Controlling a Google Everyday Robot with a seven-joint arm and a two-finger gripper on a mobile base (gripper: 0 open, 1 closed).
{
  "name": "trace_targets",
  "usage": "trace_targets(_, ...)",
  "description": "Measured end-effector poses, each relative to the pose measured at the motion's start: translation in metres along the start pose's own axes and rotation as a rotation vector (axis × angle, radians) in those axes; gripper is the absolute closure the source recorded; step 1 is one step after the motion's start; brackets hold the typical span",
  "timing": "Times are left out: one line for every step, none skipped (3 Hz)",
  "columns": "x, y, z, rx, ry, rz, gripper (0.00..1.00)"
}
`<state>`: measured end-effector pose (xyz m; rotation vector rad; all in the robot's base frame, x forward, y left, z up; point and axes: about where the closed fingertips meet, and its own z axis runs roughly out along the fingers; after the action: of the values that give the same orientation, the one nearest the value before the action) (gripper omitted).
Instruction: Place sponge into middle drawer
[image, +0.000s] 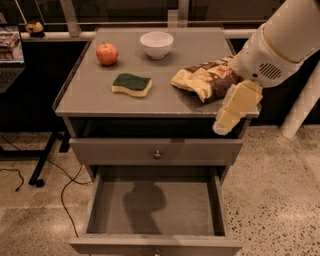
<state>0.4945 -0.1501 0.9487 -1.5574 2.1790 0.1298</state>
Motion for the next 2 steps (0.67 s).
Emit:
trace_targets(-0.026,-0.024,0.020,0.055,-0.102,0.024,0.00)
trace_targets(-0.063,-0.050,0.035,0.031,-0.210,-0.005,0.00)
